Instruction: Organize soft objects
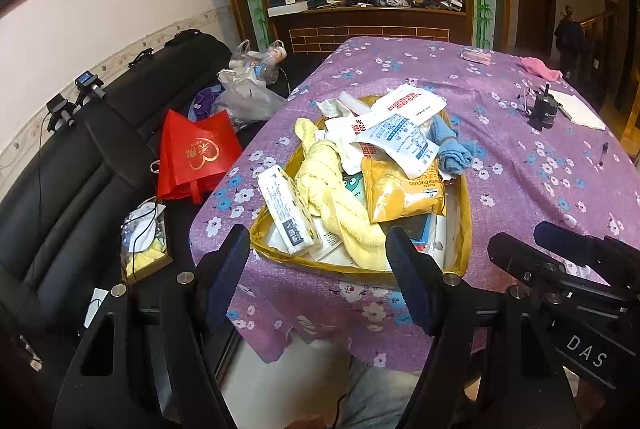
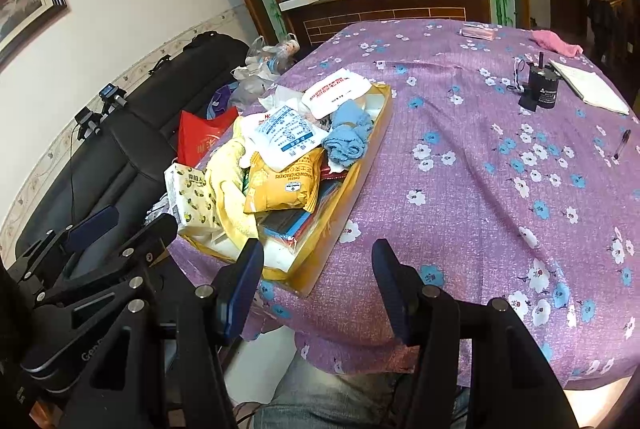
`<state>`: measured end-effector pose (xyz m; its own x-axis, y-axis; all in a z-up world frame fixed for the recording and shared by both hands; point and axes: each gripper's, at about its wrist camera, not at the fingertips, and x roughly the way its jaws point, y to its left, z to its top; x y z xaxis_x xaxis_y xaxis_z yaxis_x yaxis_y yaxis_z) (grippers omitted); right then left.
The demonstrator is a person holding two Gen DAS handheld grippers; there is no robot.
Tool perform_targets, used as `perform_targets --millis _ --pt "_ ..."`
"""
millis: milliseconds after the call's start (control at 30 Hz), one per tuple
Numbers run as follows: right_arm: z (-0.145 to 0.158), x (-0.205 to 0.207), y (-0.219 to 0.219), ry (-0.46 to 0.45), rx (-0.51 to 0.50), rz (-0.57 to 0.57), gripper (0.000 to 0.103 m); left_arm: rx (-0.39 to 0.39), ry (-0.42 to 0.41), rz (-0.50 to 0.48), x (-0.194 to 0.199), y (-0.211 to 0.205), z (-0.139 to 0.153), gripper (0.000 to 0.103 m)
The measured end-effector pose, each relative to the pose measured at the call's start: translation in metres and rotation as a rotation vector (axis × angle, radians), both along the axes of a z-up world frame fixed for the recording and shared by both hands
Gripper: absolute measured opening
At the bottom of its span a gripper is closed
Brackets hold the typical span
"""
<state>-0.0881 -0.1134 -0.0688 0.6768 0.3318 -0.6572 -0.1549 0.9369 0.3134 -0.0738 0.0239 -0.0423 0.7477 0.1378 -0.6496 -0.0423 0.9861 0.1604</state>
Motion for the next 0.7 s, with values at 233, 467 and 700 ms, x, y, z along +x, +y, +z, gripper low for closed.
perform_targets --millis 233,467,700 --pt "0.0003 -0.0002 -0.0006 -0.003 0.003 -0.004 0.056 0.003 -0.002 0.000 0.0001 0.0000 -0.0001 0.071" --pt "0.0001 -0.0008 0.0001 -0.002 0.001 -0.003 0.056 0.003 0.001 0.002 0.0027 0.0012 -0.0006 0.071" --pt "-0.0004 -0.0029 0.0026 -0.007 -0.007 -0.005 0.056 0.000 -0.003 0.004 0.0036 0.0011 -0.0015 0.071"
